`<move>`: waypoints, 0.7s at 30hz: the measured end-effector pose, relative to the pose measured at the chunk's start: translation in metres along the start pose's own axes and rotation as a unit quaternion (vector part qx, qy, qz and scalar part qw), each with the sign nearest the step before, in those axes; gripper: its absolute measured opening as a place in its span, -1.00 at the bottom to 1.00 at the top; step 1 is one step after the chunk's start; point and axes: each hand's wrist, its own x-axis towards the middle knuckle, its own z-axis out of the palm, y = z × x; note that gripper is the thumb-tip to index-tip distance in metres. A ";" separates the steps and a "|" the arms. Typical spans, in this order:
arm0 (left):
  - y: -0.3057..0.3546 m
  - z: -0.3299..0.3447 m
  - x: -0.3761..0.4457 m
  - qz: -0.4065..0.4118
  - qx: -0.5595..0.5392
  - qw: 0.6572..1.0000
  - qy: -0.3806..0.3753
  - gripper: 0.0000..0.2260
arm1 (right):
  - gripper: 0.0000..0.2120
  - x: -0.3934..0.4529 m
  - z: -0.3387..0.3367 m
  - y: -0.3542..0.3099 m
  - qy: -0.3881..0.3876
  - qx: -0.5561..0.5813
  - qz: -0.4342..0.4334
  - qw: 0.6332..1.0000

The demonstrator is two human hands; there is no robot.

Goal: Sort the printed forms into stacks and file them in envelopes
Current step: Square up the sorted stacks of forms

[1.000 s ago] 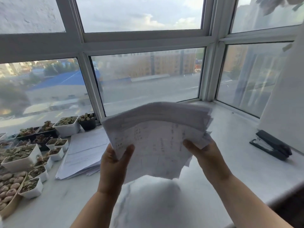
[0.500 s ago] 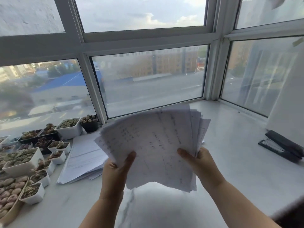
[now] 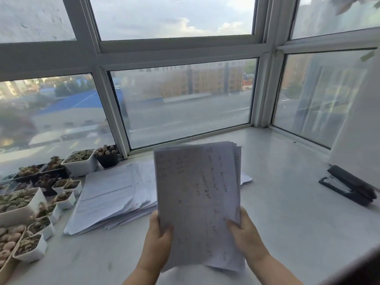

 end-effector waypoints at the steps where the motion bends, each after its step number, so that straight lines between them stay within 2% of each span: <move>1: -0.004 0.004 -0.001 0.004 0.043 0.999 -0.001 -0.69 | -0.76 -0.001 0.000 0.003 0.013 -0.026 0.007 1.000; 4: 0.006 0.017 -0.002 0.017 0.066 0.998 0.017 -0.73 | -0.80 0.009 -0.017 -0.012 0.066 -0.104 -0.011 0.992; 6: 0.015 0.030 -0.005 -0.028 0.024 0.999 -0.007 -0.76 | -0.78 0.020 -0.045 -0.027 0.073 -0.153 -0.011 0.985; 9: 0.022 0.060 -0.019 -0.169 -0.050 0.979 -0.104 -0.57 | -0.72 0.036 -0.096 -0.038 -0.010 -0.229 0.073 0.971; 11: 0.016 0.080 -0.031 -0.250 -0.063 0.954 -0.155 -0.55 | -0.67 0.045 -0.124 -0.029 -0.058 -0.273 0.152 0.948; 12: 0.010 0.089 -0.036 -0.261 -0.032 0.950 -0.170 -0.58 | -0.67 0.048 -0.134 -0.021 -0.076 -0.305 0.183 0.932; 15: -0.010 0.095 -0.048 -0.217 0.154 0.938 -0.223 -0.80 | -0.67 0.050 -0.145 0.004 -0.130 -0.437 0.228 0.861; 17: -0.019 0.087 -0.044 -0.163 0.267 0.924 -0.221 -0.76 | -0.57 0.047 -0.144 0.012 -0.134 -0.540 0.227 0.799; 19: -0.025 0.075 -0.032 -0.089 0.338 0.917 -0.191 -0.69 | -0.44 0.050 -0.140 0.008 -0.081 -0.659 0.165 0.729; 20: -0.025 0.068 -0.022 -0.058 0.349 0.920 -0.166 -0.69 | -0.41 0.055 -0.135 0.005 -0.058 -0.678 0.126 0.721; 21: -0.024 0.062 -0.011 -0.030 0.343 0.929 -0.137 -0.71 | -0.42 0.062 -0.129 0.003 -0.042 -0.661 0.098 0.743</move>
